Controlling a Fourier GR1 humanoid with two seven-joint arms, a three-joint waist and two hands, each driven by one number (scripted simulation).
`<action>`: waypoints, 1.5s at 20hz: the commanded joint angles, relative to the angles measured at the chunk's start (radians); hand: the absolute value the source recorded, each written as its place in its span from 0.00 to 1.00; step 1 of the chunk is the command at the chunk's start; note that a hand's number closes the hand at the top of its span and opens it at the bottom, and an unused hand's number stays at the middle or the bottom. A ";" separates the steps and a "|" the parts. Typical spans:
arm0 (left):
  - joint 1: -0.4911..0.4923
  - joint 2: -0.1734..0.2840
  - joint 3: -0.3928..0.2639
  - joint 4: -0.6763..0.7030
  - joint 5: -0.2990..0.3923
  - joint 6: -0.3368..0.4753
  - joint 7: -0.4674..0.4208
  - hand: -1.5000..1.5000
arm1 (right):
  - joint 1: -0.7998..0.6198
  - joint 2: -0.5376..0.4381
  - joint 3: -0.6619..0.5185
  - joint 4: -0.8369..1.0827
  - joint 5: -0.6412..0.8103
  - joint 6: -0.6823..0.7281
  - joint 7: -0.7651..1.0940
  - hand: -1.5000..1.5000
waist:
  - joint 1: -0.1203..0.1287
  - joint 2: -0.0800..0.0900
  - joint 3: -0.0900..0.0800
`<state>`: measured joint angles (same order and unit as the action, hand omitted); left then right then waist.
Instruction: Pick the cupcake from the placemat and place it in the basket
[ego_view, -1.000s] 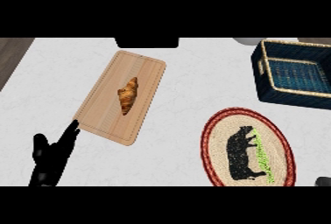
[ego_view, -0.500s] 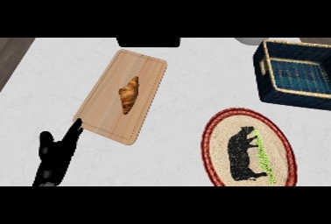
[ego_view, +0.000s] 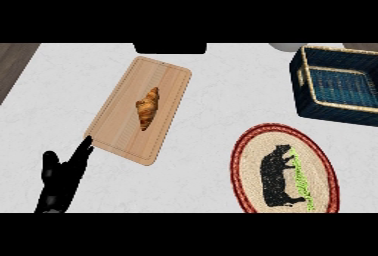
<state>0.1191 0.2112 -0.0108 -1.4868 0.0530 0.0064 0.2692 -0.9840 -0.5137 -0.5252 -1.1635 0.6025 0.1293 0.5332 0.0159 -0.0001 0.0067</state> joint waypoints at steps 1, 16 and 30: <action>0.038 0.010 0.003 -0.007 0.020 -0.027 0.049 0.50 | 0.020 0.023 -0.055 0.119 -0.052 -0.090 -0.098 1.00 | 0.005 0.005 -0.006; -0.073 -0.023 0.021 0.121 -0.012 -0.009 0.030 0.50 | 0.107 -0.153 0.020 0.440 0.058 -0.164 -0.337 1.00 | -0.004 0.010 -0.006; -0.008 -0.041 0.021 0.049 -0.020 -0.004 0.042 0.50 | 0.079 -0.291 -0.101 0.519 -0.068 -0.207 -0.460 0.00 | -0.008 0.004 -0.006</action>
<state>0.1184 0.1905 0.0190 -1.4676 0.0413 -0.0184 0.2469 -0.9023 -0.7680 -0.5680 -0.6657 0.5826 -0.0521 0.0932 0.0129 -0.0040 0.0091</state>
